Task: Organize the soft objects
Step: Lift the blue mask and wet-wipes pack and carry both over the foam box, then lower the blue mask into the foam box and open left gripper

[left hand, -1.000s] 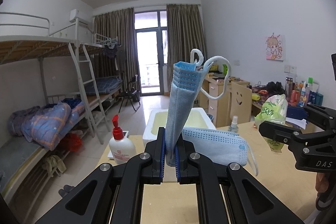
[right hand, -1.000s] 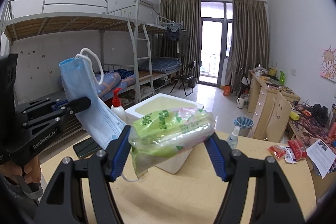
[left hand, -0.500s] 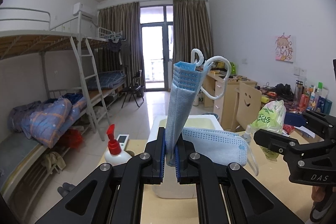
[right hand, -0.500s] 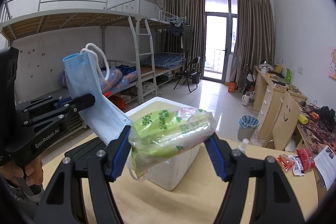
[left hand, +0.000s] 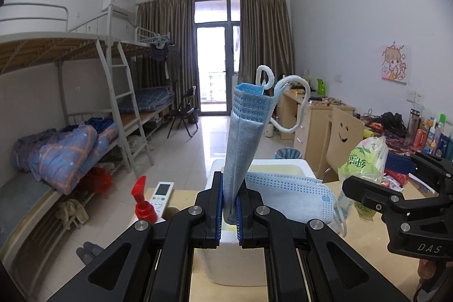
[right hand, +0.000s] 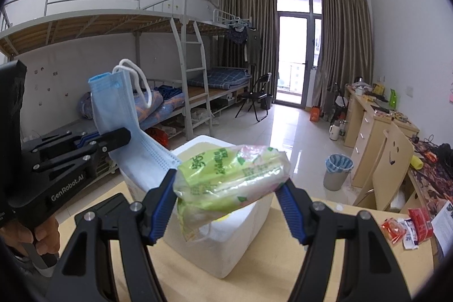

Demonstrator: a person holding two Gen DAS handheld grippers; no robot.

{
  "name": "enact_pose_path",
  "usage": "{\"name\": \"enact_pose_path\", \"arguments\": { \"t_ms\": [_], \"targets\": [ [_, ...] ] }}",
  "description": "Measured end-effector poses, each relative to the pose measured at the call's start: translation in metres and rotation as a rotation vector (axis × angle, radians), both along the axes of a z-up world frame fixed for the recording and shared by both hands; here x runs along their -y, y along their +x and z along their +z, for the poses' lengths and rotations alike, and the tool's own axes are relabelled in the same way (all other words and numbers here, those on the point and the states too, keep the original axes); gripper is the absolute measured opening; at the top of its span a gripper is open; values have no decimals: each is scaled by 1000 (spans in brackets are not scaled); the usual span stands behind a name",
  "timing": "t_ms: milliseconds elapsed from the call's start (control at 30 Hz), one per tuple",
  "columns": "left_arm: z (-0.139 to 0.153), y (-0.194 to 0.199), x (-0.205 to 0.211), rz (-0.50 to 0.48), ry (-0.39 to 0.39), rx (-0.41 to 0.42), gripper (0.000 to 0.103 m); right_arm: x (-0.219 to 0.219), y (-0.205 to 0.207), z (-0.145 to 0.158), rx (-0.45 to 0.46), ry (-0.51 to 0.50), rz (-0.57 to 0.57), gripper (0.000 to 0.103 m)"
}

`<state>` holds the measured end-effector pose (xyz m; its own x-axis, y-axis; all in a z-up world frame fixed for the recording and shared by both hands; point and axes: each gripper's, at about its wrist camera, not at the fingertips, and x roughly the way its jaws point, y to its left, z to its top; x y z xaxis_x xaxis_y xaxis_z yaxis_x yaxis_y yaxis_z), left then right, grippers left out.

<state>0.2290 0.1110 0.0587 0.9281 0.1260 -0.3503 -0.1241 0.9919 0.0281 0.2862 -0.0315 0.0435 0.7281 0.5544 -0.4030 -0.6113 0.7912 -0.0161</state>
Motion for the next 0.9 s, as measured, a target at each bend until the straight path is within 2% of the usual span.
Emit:
{"name": "enact_pose_path", "arguments": {
  "t_ms": [500,900],
  "targets": [
    [-5,38,-8,8,-5,-39,8,-13,20,-2,-11,-14,-6,72],
    [-11,60,7,-60,-15,-82,8,-3,18,0,-13,-17,-73,72]
  ]
}}
